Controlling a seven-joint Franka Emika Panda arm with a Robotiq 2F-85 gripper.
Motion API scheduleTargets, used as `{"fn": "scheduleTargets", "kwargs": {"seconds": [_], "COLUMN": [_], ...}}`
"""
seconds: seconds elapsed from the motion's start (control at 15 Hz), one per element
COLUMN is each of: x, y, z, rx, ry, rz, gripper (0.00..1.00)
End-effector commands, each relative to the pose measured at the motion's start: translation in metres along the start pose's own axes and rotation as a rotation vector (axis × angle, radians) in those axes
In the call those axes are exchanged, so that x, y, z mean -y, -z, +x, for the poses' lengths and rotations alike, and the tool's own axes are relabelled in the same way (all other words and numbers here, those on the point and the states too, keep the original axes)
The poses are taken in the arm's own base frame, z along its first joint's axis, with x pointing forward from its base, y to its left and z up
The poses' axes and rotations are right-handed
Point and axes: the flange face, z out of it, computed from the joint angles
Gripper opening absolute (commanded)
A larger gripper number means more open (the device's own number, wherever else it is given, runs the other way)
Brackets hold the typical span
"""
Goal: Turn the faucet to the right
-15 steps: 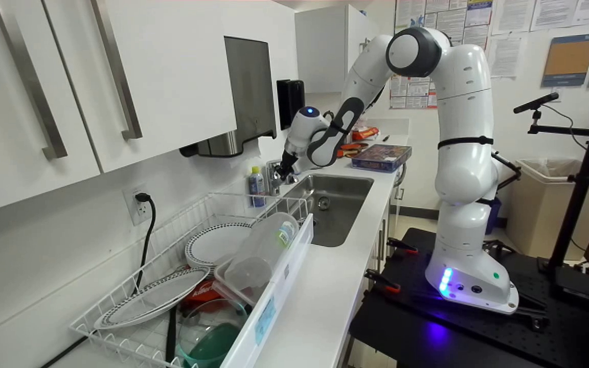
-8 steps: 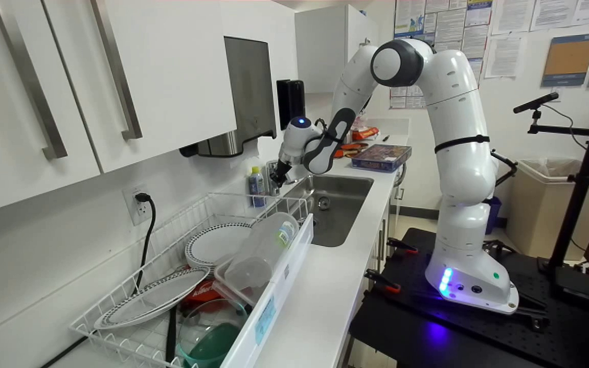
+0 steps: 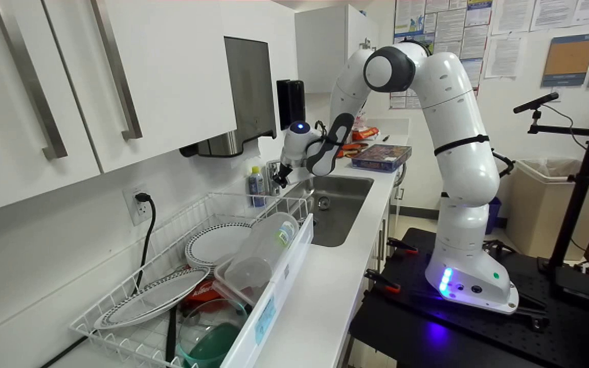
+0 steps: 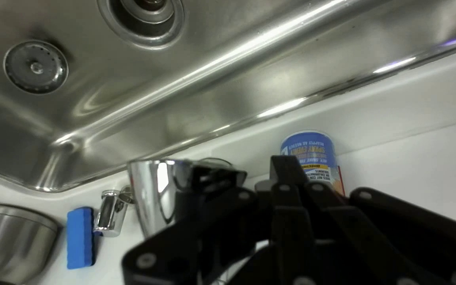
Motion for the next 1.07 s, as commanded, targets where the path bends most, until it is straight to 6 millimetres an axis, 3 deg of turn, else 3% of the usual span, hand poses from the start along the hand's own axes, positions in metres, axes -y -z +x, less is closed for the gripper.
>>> {"fn": "scheduleTargets", "kwargs": {"seconds": [0.0, 0.4, 1.0], "x": [-0.010, -0.051, -0.143], "y": [-0.006, -0.012, -0.027], "z": [0.002, 0.006, 0.019], "rx": [-0.002, -0.001, -0.003], "ry": [-0.039, -0.102, -0.212], "rz": [-0.061, -0.139, -0.289], "gripper": [0.00, 0.00, 0.00]}}
